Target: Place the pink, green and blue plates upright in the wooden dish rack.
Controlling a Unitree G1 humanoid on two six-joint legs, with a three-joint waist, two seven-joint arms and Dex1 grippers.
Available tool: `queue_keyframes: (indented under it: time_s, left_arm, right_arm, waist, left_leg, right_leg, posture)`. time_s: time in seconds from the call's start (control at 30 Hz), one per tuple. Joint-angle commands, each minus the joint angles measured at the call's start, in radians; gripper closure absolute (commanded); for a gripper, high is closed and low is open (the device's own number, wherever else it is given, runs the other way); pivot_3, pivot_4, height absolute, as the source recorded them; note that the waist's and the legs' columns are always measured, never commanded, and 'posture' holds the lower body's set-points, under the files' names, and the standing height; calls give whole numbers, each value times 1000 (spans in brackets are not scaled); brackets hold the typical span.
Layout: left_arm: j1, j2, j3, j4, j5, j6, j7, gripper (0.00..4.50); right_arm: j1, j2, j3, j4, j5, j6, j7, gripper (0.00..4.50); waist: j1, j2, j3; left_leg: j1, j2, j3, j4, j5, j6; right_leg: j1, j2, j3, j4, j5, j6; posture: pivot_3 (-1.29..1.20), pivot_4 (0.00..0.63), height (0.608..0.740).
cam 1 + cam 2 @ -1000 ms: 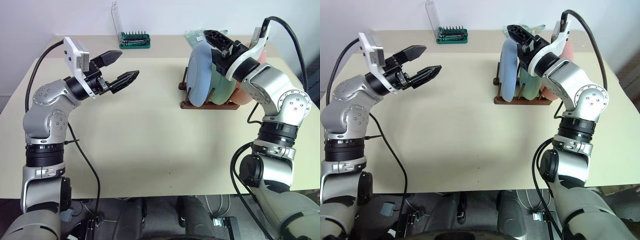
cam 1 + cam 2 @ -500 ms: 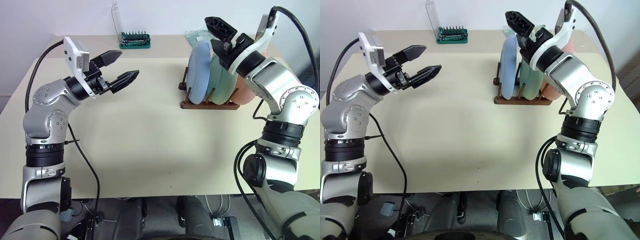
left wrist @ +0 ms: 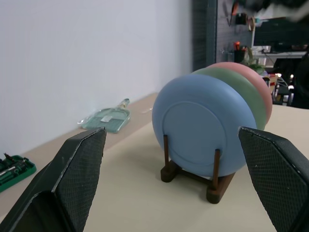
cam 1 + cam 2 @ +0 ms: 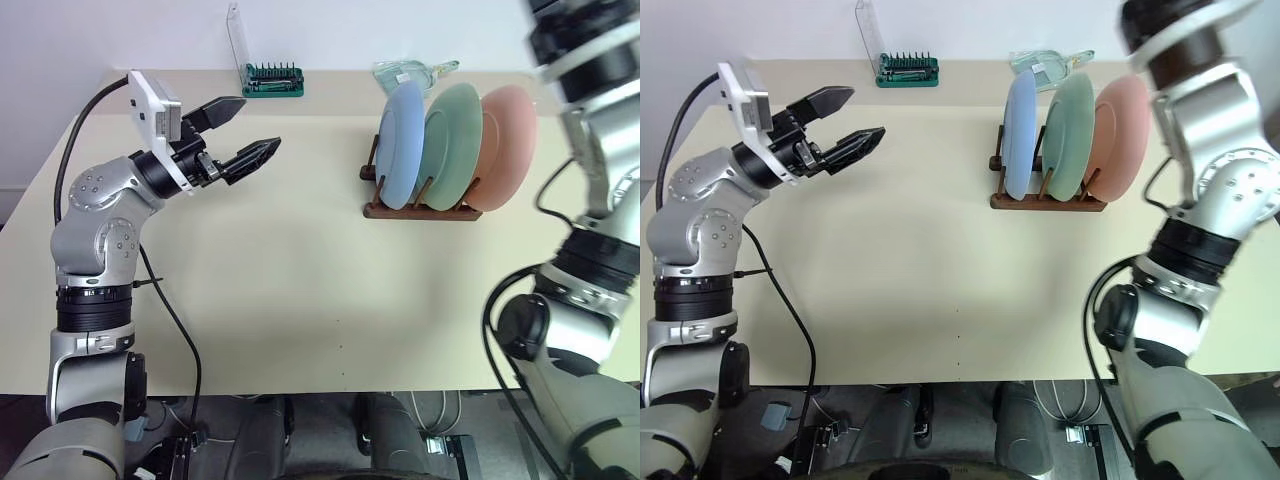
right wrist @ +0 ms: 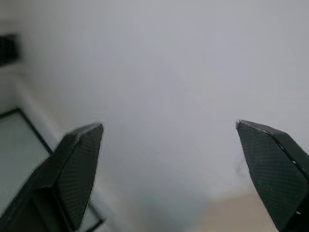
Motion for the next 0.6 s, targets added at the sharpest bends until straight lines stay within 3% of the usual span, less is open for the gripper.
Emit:
queue_keyframes:
  time_s: [0.03,0.13,0.33,0.6]
  left_arm:
    - [34,60,12,-34,-12,-12,-78,0]
    - [76,95,12,-56,-11,-22,-118,0]
    - [196,127,3,-176,-75,46,-181,0]
    - [217,66,-39,-126,-30,-40,-213,0]
  right_arm:
    - [173,-162,70,-114,-84,49,374,23]
    - [329,-285,136,-200,-195,-7,650,23]
    - [506,-385,185,-179,-385,-144,952,23]
    - [599,-392,174,-253,-461,-156,943,23]
  waist:
    - [-3,0,0]
    - [-11,2,1]
    - [-3,2,0]
    - [13,1,0]
  left_leg:
    - [0,0,0,0,0,0]
    - [1,0,1,-1,-1,1]
    - [2,0,0,0,0,1]
    - [2,0,0,1,0,1]
  right_leg:
    - [1,0,0,-1,0,0]
    - [0,0,0,-4,0,0]
    - [1,0,1,-4,0,0]
    - [2,0,0,-4,0,0]
  posture:
    - [0,150,724]
    - [0,150,724]
    - [0,150,724]
    - [0,150,724]
